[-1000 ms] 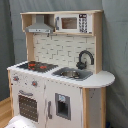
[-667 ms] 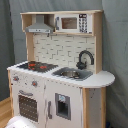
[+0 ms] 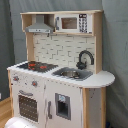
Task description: Play with the kitchen
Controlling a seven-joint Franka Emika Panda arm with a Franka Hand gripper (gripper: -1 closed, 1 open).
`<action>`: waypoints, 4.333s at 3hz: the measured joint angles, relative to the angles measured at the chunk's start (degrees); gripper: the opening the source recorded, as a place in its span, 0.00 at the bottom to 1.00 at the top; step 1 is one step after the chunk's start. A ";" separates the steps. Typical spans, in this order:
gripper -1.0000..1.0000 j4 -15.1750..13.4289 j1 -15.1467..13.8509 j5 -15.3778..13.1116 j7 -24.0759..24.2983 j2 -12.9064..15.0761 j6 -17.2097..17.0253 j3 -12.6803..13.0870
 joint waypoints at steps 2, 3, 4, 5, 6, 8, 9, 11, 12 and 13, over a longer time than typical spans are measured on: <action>1.00 -10.29 7.57 0.01 -0.70 0.02 0.11 1.32; 1.00 -15.16 11.00 0.06 -0.68 0.04 -0.29 2.48; 1.00 -16.28 8.47 1.52 1.94 0.04 -4.50 3.11; 1.00 -15.29 4.83 1.52 7.46 -0.08 -4.21 3.10; 1.00 -13.61 2.11 1.52 13.32 -0.10 -3.44 3.11; 1.00 -12.36 0.17 1.50 25.38 -0.16 -0.90 3.70; 1.00 -12.40 -0.88 1.50 32.64 -0.18 0.27 5.66; 1.00 -12.40 -3.73 1.51 44.53 -0.36 2.71 10.04; 1.00 -12.37 -5.30 1.51 50.12 -0.41 4.17 11.57; 1.00 -12.27 -7.25 1.51 56.06 -0.44 5.89 12.08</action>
